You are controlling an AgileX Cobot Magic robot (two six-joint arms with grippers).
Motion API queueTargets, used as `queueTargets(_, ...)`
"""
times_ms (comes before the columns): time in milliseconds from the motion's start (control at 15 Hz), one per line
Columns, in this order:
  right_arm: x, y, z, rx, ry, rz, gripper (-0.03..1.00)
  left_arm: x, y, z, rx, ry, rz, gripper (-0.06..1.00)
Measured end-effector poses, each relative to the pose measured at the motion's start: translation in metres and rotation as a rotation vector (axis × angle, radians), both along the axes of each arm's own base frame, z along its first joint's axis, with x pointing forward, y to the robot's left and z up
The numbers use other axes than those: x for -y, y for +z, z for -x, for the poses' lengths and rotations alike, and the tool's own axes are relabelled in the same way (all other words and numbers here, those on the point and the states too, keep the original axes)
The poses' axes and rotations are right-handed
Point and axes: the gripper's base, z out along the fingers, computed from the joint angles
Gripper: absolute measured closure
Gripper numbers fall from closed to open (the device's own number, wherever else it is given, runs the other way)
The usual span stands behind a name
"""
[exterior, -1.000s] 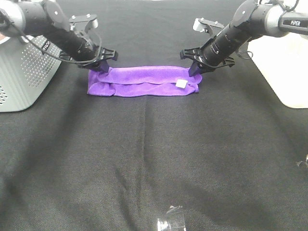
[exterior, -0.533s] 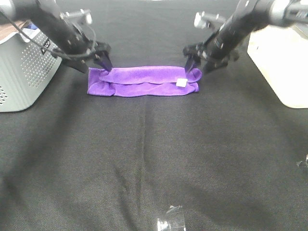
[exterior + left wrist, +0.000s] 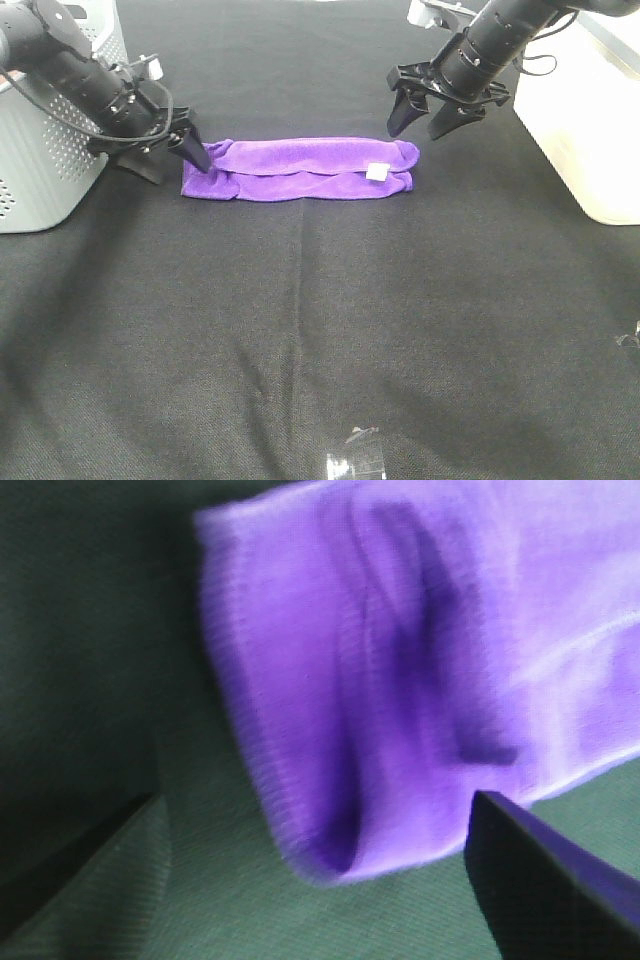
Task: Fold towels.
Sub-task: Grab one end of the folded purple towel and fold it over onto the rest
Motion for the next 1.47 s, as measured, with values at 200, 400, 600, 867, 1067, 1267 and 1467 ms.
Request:
queueTargets(200, 0.000, 0.000, 0.000, -0.001, 0.000, 0.000, 0.30, 0.005, -0.008, -0.006, 0.011, -0.007, 0.022, 0.20)
queueTargets(400, 0.000, 0.000, 0.000, -0.005, -0.002, -0.001, 0.30, 0.005, -0.009, -0.008, 0.013, -0.011, 0.028, 0.20)
queueTargets(600, 0.000, 0.000, 0.001, -0.013, 0.002, 0.000, 0.30, 0.012, -0.009, -0.007, 0.016, -0.022, 0.029, 0.20)
queueTargets(867, 0.000, -0.002, 0.005, -0.055, 0.021, 0.003, 0.30, 0.043, -0.010, -0.006, 0.060, -0.056, 0.027, 0.20)
queueTargets(1067, -0.001, 0.001, 0.011, -0.102, 0.045, 0.005, 0.30, 0.061, -0.010, -0.004, 0.066, -0.062, 0.071, 0.26)
queueTargets(1267, 0.000, 0.010, 0.014, -0.100, 0.054, 0.007, 0.30, 0.064, -0.012, -0.003, 0.061, -0.066, 0.076, 0.33)
queueTargets(1467, 0.002, 0.035, 0.023, -0.101, 0.068, 0.016, 0.30, 0.064, -0.018, -0.003, 0.049, -0.066, 0.074, 0.69)
